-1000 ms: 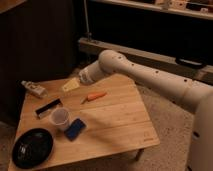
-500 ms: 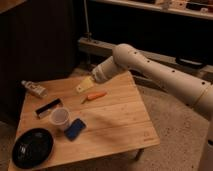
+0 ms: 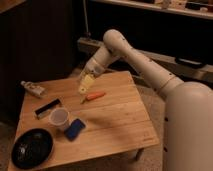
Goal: Place the white sponge in the ceramic bowl
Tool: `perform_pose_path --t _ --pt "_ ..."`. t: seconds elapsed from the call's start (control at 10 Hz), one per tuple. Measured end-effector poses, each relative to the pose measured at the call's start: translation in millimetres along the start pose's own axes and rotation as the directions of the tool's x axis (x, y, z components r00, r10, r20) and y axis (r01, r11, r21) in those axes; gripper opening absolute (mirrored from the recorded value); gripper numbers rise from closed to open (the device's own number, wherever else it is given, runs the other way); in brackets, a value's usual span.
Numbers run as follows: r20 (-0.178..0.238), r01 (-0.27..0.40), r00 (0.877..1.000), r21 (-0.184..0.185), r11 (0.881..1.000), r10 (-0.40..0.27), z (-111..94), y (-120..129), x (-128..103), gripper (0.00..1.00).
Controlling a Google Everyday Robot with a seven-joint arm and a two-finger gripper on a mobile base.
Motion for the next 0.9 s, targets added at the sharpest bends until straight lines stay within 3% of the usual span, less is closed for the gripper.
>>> perform_pose_path --t 0.2,0.3,0.5,0.6,0.7,0.9 --pt "0.005 0.046 0.999 0.046 0.998 -0.046 -2 -4 -1 0.80" --pt "0.005 0.047 0.999 0.048 0.998 -0.048 -3 -4 -1 0.80" --pt "0.025 0.062 0.998 0.035 0.997 -0.063 -1 -6 -1 0.80" --pt "0.073 0.124 0.990 -0.004 0.992 -0.123 2 -11 2 0.80" --pt "0.129 0.203 0.972 -0.019 0.979 -0.199 5 -18 0 0.80" --pt "0.240 0.347 0.911 -0.002 0.938 -0.337 16 -32 3 0.80"
